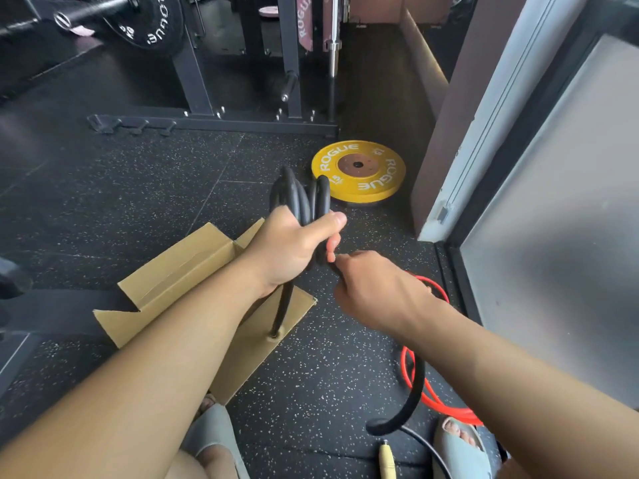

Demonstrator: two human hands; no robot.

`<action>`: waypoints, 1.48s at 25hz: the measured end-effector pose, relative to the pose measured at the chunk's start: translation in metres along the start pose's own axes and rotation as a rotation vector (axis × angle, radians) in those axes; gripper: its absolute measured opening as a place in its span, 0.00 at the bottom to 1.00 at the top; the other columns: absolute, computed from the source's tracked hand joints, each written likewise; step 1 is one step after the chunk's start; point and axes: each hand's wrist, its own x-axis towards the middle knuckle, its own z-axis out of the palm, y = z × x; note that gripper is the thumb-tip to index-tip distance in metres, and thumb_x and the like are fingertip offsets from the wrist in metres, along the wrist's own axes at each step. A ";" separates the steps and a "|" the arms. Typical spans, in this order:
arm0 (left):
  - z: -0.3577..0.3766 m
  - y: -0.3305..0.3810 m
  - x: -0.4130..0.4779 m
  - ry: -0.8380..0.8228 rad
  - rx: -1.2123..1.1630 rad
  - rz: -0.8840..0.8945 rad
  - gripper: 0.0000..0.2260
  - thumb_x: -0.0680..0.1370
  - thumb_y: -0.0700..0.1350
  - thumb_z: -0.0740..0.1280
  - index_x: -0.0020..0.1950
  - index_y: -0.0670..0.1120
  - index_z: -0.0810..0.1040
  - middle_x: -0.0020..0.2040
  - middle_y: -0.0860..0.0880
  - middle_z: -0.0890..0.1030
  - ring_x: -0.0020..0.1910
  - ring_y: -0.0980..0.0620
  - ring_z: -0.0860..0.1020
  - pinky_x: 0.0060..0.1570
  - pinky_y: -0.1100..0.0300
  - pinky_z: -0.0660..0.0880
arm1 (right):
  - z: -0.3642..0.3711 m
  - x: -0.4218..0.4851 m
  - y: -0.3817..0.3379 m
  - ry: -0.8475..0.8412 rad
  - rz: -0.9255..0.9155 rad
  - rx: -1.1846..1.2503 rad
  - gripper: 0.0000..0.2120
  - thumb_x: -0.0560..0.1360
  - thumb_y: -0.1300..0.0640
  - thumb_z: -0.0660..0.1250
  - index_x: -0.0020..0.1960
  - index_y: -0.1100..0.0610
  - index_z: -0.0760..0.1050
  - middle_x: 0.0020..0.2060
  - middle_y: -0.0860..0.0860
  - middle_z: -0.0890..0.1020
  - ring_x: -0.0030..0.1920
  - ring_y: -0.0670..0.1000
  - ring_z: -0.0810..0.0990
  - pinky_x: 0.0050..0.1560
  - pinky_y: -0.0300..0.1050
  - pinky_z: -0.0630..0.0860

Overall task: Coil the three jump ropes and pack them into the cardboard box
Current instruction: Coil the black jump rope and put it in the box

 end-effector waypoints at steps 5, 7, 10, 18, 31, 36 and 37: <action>0.007 -0.007 -0.002 0.034 0.153 -0.164 0.18 0.72 0.57 0.71 0.35 0.43 0.85 0.34 0.43 0.83 0.33 0.51 0.77 0.42 0.54 0.75 | -0.005 -0.002 -0.016 -0.039 -0.183 -0.272 0.09 0.79 0.56 0.60 0.55 0.61 0.73 0.39 0.53 0.67 0.34 0.60 0.68 0.33 0.50 0.69; 0.003 -0.014 0.002 -0.017 0.161 -0.238 0.18 0.72 0.59 0.72 0.39 0.43 0.86 0.32 0.51 0.81 0.33 0.56 0.74 0.42 0.59 0.72 | -0.006 -0.006 -0.016 0.058 -0.314 -0.432 0.09 0.79 0.54 0.64 0.53 0.58 0.77 0.43 0.54 0.73 0.30 0.58 0.69 0.29 0.46 0.65; 0.000 -0.021 0.001 -0.147 0.039 -0.337 0.13 0.61 0.60 0.75 0.37 0.54 0.79 0.38 0.62 0.77 0.43 0.62 0.72 0.60 0.55 0.70 | -0.002 -0.007 -0.009 0.201 -0.542 -0.491 0.08 0.73 0.51 0.74 0.42 0.55 0.80 0.35 0.52 0.80 0.26 0.57 0.76 0.23 0.42 0.62; -0.001 -0.008 -0.014 -0.485 -0.351 -0.558 0.14 0.77 0.50 0.61 0.39 0.46 0.82 0.30 0.49 0.80 0.28 0.54 0.79 0.28 0.65 0.73 | -0.014 -0.016 -0.003 0.562 -0.802 -0.159 0.21 0.72 0.39 0.75 0.41 0.54 0.72 0.38 0.53 0.75 0.37 0.53 0.69 0.36 0.47 0.65; 0.005 -0.025 -0.022 -1.043 -0.418 -0.562 0.24 0.72 0.56 0.72 0.54 0.35 0.80 0.49 0.35 0.84 0.44 0.41 0.85 0.52 0.49 0.80 | -0.040 -0.016 -0.007 0.661 -0.784 0.028 0.41 0.61 0.19 0.61 0.39 0.59 0.78 0.37 0.53 0.79 0.33 0.56 0.68 0.36 0.53 0.62; 0.010 -0.024 -0.023 -0.975 -0.334 -0.470 0.12 0.72 0.47 0.73 0.48 0.40 0.84 0.47 0.39 0.85 0.42 0.46 0.85 0.44 0.54 0.82 | -0.036 -0.010 0.010 0.588 -0.720 -0.042 0.37 0.62 0.19 0.61 0.38 0.55 0.78 0.34 0.49 0.76 0.32 0.55 0.70 0.35 0.51 0.63; 0.011 -0.023 -0.023 -0.921 -0.315 -0.471 0.09 0.71 0.46 0.72 0.46 0.41 0.85 0.46 0.39 0.85 0.40 0.47 0.85 0.42 0.55 0.82 | -0.034 -0.009 0.014 0.579 -0.690 -0.031 0.37 0.62 0.19 0.61 0.39 0.54 0.79 0.34 0.49 0.77 0.32 0.54 0.71 0.34 0.51 0.64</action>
